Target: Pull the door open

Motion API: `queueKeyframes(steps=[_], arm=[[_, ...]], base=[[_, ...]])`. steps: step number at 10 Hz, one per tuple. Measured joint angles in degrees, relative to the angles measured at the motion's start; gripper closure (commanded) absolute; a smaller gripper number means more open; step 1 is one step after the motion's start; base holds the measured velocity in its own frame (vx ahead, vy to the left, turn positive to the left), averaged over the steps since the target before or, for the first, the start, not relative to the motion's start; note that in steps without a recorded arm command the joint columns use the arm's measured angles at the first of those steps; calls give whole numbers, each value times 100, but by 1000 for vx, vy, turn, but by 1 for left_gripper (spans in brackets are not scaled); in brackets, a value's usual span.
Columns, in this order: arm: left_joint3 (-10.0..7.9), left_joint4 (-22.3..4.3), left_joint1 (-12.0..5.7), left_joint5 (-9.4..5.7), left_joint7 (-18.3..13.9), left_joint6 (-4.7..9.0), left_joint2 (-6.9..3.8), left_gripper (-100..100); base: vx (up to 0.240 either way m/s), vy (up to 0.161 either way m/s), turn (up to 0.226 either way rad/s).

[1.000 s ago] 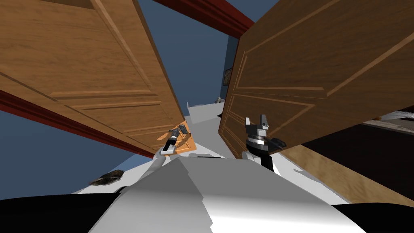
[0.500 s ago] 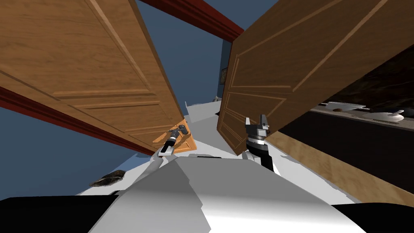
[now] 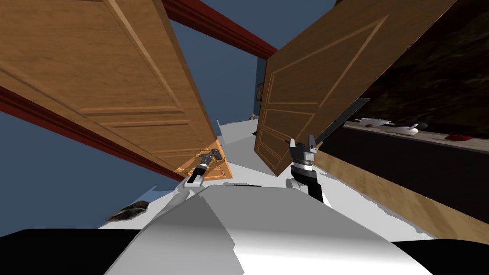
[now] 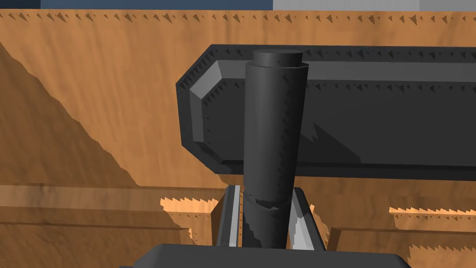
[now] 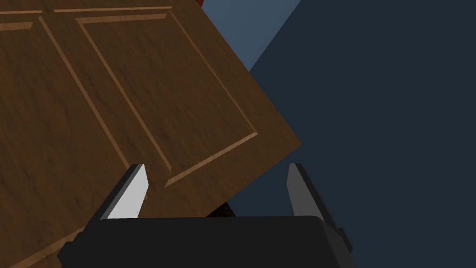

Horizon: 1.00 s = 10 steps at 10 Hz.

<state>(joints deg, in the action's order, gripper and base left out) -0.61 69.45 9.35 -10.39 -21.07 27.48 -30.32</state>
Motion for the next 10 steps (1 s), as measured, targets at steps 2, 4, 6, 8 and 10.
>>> queueKeyframes(steps=[2, 4, 6, 8, 10], arm=[[71, 77, 158, -19, -135, 191, -175, 100], [180, 122, 319, -21, -248, 348, -302, 100], [278, 214, 487, -28, -358, 495, -438, 100], [327, 199, 557, -24, -404, 578, -491, 100], [362, 218, 669, -33, -497, 756, -612, 100]], base=[[-243, 59, -147], [-213, 79, -127], [-170, 65, -72], [-184, 73, -156], [-219, 87, -197]])
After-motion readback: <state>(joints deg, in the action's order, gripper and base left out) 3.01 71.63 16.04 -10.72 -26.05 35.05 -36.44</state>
